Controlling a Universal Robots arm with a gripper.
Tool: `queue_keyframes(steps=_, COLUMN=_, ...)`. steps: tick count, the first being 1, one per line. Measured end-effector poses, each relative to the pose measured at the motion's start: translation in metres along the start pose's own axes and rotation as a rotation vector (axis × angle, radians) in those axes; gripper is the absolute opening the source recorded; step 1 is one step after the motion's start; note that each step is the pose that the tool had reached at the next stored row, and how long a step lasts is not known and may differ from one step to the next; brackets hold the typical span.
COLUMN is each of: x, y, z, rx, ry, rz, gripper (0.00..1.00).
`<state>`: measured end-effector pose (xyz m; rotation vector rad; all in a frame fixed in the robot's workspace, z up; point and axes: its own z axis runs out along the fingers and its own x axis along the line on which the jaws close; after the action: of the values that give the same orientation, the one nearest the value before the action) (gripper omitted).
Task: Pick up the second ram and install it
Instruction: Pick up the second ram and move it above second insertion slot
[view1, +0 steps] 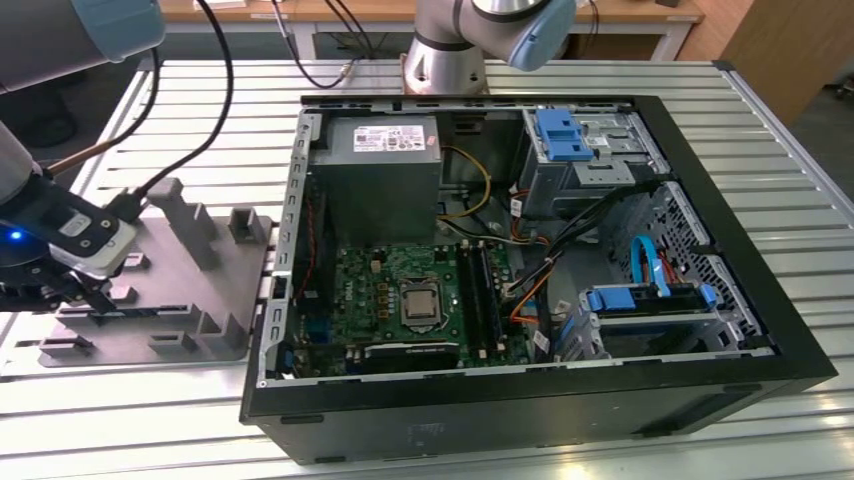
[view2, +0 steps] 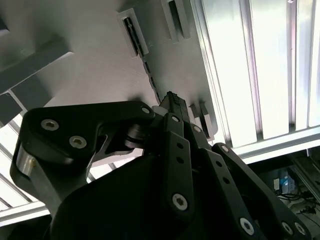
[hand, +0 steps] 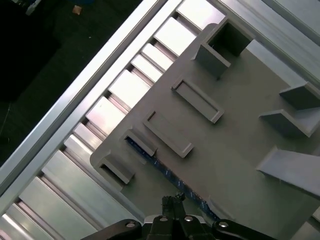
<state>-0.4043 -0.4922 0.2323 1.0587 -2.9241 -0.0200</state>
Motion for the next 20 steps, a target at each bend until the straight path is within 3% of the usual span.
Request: queue_keyframes(steps=20, x=0.0, y=0.0, z=0.0, rx=0.0036, ry=0.0032, rz=-0.14, gripper=0.1)
